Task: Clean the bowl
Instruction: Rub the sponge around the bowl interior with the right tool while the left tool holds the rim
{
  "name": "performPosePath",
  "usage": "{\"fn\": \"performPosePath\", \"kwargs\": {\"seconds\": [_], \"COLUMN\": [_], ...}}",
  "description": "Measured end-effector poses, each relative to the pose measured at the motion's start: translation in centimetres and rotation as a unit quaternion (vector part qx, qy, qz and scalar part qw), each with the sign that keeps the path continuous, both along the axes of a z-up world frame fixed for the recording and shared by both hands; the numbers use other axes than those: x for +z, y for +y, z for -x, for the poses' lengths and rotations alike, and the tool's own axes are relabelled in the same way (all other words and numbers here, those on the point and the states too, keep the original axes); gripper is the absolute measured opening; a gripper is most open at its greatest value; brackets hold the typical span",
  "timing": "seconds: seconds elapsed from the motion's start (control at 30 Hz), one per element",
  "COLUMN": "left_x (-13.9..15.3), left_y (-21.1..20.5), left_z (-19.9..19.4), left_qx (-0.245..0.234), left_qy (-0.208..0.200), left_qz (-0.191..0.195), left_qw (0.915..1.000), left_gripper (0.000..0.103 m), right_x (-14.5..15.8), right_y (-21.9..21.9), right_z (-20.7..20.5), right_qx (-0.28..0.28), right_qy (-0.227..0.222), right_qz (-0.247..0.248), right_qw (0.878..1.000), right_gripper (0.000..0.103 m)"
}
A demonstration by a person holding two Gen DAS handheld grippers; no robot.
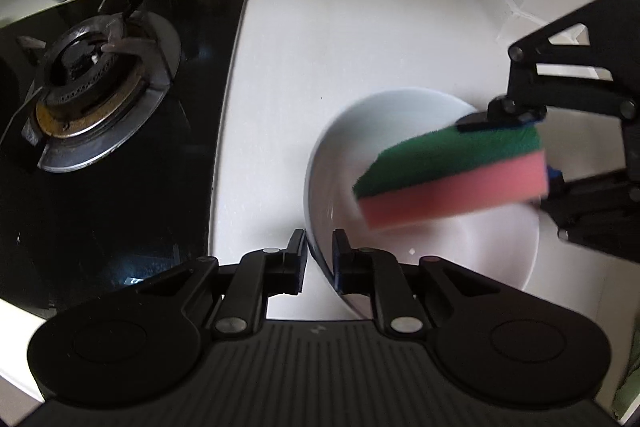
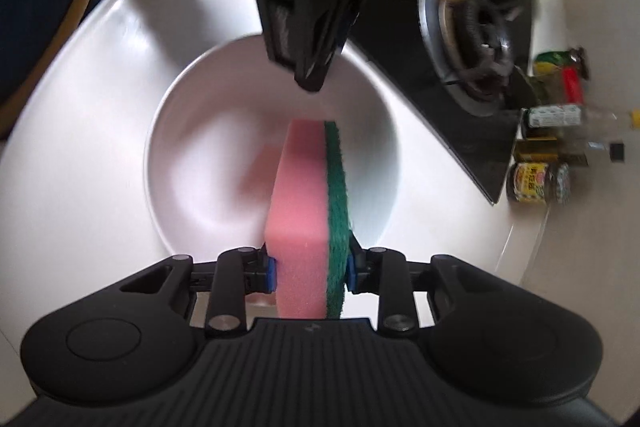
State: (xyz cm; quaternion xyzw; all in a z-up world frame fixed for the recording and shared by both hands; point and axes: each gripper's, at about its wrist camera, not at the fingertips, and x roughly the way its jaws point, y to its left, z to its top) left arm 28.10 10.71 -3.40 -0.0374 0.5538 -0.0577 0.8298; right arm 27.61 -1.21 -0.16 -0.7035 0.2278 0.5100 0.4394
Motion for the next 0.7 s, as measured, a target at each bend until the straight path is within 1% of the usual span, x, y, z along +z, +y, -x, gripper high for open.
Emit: {"fn": "performPosePath", "kwargs": {"seconds": [0.03,0.13,0.2,0.27,0.3,0.33,0.37,0.43,0.5,0.53,0.57,0.6,0.63,0.67,0.7], "left_x": [-0.1,-0.2,-0.3,-0.5,-0.6,-0.6,-0.7,-0.7,-0.7,-0.8,-0.8,-0.8,-0.9,-0.9,-0.9], "left_y": [-0.1,-0.5,-1.0,-1.4,-1.6,-2.0,-2.3,-2.9,-3.4,-3.7,-3.9,-4.2,-4.5,-4.6,-4.7], "left_z": [-0.1,-0.4,-0.8,-1.4,-1.7,-2.1,-2.4,-3.2,-3.9,-4.2,-4.5,-4.8,-5.1,-5.4,-5.7], "left_qx": [-0.004,-0.018,-0.036,-0.058,-0.068,-0.079,-0.088,-0.104,-0.115,-0.121,-0.125,-0.129,-0.132,-0.135,-0.137], "left_qy": [-0.007,-0.027,-0.041,-0.053,-0.058,-0.064,-0.068,-0.072,-0.07,-0.071,-0.073,-0.073,-0.072,-0.07,-0.067], "left_qz": [-0.004,-0.013,-0.016,-0.016,-0.017,-0.02,-0.023,-0.02,-0.016,-0.018,-0.021,-0.024,-0.025,-0.024,-0.022], "left_qw": [1.0,0.9994,0.9984,0.9968,0.9958,0.9946,0.9935,0.9918,0.9907,0.99,0.9893,0.9887,0.9883,0.9881,0.9881], "left_gripper": [0.018,0.02,0.019,0.019,0.019,0.019,0.019,0.021,0.025,0.025,0.026,0.027,0.027,0.027,0.027], "right_x": [-0.1,0.1,0.6,1.1,1.4,1.5,1.9,2.6,3.4,3.5,3.8,3.9,3.9,4.1,4.2], "right_y": [0.2,0.5,0.4,0.2,0.1,0.0,-0.2,-0.3,-0.4,-0.5,-0.7,-1.1,-1.3,-1.9,-2.6], "right_z": [-0.2,-0.1,0.0,-0.1,-0.2,-0.2,-0.2,-0.2,-0.1,-0.1,-0.2,-0.5,-0.7,-1.1,-1.6], "right_qx": [-0.004,-0.023,-0.049,-0.076,-0.095,-0.101,-0.118,-0.145,-0.172,-0.181,-0.198,-0.222,-0.234,-0.26,-0.288], "right_qy": [0.004,0.031,0.06,0.084,0.101,0.107,0.126,0.168,0.211,0.217,0.227,0.239,0.244,0.256,0.272], "right_qz": [0.003,0.04,0.06,0.064,0.061,0.059,0.052,0.029,-0.001,-0.01,-0.025,-0.044,-0.056,-0.083,-0.11], "right_qw": [1.0,0.998,0.995,0.991,0.989,0.987,0.984,0.975,0.962,0.959,0.953,0.944,0.94,0.927,0.912], "right_gripper": [0.026,0.026,0.026,0.026,0.026,0.027,0.026,0.026,0.026,0.026,0.026,0.026,0.026,0.026,0.026]}}
